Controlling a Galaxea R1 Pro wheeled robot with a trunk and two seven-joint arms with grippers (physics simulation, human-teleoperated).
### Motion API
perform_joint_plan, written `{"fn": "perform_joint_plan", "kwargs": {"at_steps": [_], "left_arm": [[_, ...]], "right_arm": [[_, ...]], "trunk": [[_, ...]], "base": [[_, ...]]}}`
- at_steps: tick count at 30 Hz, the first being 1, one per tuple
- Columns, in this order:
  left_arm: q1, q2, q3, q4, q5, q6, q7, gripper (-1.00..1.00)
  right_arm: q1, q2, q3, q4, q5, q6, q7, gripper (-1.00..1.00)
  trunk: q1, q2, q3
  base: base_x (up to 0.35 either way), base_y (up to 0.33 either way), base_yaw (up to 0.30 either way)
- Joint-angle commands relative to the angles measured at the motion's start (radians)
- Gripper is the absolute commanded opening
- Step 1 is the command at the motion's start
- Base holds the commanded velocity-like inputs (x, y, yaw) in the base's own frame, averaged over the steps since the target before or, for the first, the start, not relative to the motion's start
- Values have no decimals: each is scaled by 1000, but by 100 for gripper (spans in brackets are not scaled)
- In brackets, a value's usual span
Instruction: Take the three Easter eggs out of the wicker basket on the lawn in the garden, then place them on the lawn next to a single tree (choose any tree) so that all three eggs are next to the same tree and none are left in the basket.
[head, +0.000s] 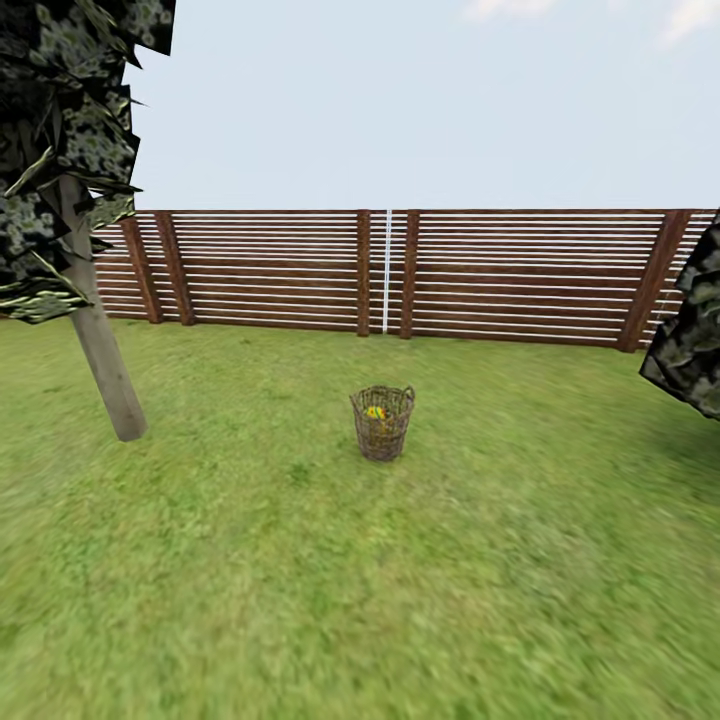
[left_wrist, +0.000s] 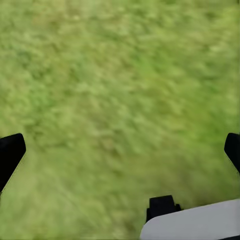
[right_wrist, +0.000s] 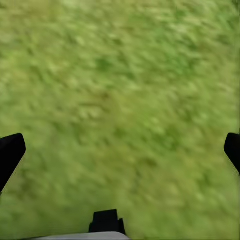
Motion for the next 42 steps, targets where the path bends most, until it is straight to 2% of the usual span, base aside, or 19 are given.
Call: {"fn": "perform_joint_plan", "kwargs": {"at_steps": [1, 11, 33, 42], "left_arm": [[0, 1, -5, -1, -10, 0, 10, 100], [0, 1, -6, -1, -11, 0, 10, 100], [0, 0, -6, -1, -12, 0, 10, 100], [-1, 1, -5, -1, -11, 0, 10, 100]], "right_arm": [[0, 0, 1, -1, -5, -2, -1, 100], [0, 0, 1, -1, -4, -2, -1, 100], [0, -1, 0, -2, 2, -2, 0, 100], [0, 0, 0, -3, 0, -2, 0, 100]], "trunk": [[1, 0, -1], [1, 0, -1], [1, 0, -1], [1, 0, -1]], "base": [[331, -5, 0], [331, -11, 0], [331, -116, 0], [331, -132, 121]]}}
